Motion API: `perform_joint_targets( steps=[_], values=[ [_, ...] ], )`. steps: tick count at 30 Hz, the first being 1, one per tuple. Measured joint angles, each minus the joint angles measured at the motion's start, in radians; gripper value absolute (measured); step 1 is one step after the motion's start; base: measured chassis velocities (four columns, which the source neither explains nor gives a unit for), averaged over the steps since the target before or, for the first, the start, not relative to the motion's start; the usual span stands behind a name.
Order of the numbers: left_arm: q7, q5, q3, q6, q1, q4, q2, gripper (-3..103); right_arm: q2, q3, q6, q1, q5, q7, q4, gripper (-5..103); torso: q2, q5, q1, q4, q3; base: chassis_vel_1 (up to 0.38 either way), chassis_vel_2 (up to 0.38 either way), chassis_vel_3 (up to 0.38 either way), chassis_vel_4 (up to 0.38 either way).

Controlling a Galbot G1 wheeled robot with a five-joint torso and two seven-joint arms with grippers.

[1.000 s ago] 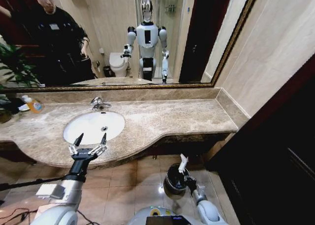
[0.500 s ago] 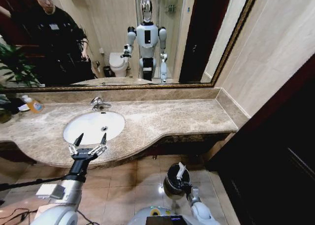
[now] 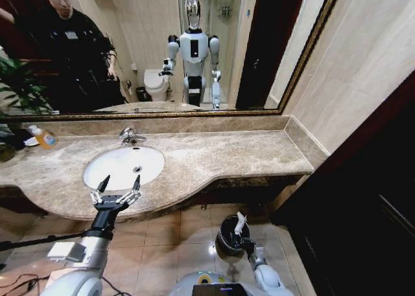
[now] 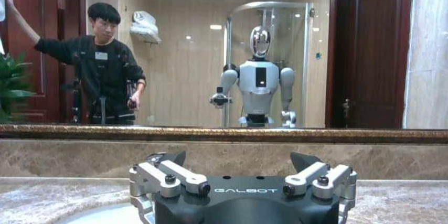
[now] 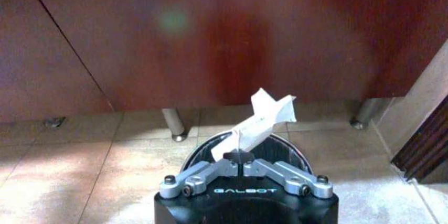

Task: Pick up the trash from the sink and place it in the trash bin.

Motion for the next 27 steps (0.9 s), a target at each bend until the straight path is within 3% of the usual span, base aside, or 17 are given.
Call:
perform_joint_targets(
  steps=[9,14,17,18,20,26,27],
  values=[
    [0.000,0.000,0.000,0.000,0.000,0.000,0.000,100,0.000,0.000,0.001,-0.008,-0.002,0.005,0.007,0,0.000,0.0000,0.000,0.0000,0.000,0.000,0.000,0.000,0.000],
    [0.000,0.000,0.000,0.000,0.000,0.000,0.000,100,0.002,-0.001,0.008,-0.007,-0.010,0.022,0.007,21,0.000,0.0000,0.000,0.0000,0.000,0.000,0.000,0.000,0.000],
    [0.000,0.000,0.000,0.000,0.000,0.000,0.000,100,0.002,-0.002,0.011,-0.007,-0.014,0.026,0.004,27,0.000,0.0001,0.000,0.0000,0.000,0.000,0.000,0.000,0.000],
    [0.000,0.000,0.000,0.000,0.000,0.000,0.000,100,0.002,-0.002,0.013,-0.007,-0.015,0.026,0.000,37,0.000,0.0000,0.000,0.0000,0.000,0.000,0.000,0.000,0.000],
    [0.000,0.000,0.000,0.000,0.000,0.000,0.000,100,0.001,-0.002,0.016,-0.007,-0.015,0.026,-0.002,37,0.000,0.0000,0.000,0.0000,0.000,0.000,0.000,0.000,0.000],
    [0.000,0.000,0.000,0.000,0.000,0.000,0.000,100,0.003,-0.002,0.022,-0.008,-0.017,0.026,-0.006,65,0.000,0.0000,0.000,0.0000,0.000,0.000,0.000,0.000,0.000],
    [0.000,0.000,0.000,0.000,0.000,0.000,0.000,100,0.003,-0.002,0.022,-0.008,-0.017,0.026,-0.006,65,0.000,0.0000,0.000,0.0000,0.000,0.000,0.000,0.000,0.000]
  ],
)
